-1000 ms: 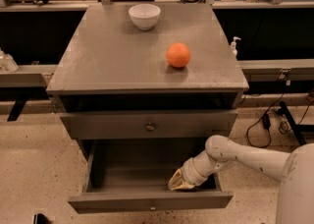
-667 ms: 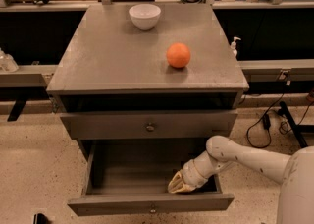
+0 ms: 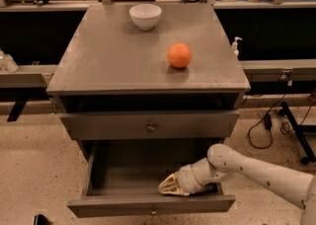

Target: Open middle drawer

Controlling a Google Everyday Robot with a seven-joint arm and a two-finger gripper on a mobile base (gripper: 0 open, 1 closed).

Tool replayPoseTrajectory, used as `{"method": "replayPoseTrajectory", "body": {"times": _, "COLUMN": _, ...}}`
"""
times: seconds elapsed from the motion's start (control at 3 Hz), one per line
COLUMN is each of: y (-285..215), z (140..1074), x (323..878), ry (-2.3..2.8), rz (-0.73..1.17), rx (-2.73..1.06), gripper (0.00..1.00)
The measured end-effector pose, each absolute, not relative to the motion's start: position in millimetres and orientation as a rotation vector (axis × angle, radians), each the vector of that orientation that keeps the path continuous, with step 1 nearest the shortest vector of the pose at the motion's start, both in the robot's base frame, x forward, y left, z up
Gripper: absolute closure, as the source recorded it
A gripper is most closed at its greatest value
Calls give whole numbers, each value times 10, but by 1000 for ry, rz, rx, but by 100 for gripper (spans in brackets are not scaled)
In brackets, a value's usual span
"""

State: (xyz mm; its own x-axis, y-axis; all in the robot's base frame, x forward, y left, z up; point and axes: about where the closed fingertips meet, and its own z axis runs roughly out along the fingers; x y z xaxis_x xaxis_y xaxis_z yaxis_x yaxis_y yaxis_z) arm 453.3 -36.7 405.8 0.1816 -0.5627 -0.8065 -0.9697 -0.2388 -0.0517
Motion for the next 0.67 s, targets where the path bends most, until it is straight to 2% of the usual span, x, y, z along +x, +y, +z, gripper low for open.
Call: {"method": "replayPoseTrajectory", "body": {"times": 0.67, "y": -345, "z": 4072, "x": 4460, "ry": 1458, "rz": 915, "rx": -1908, "gripper": 100}}
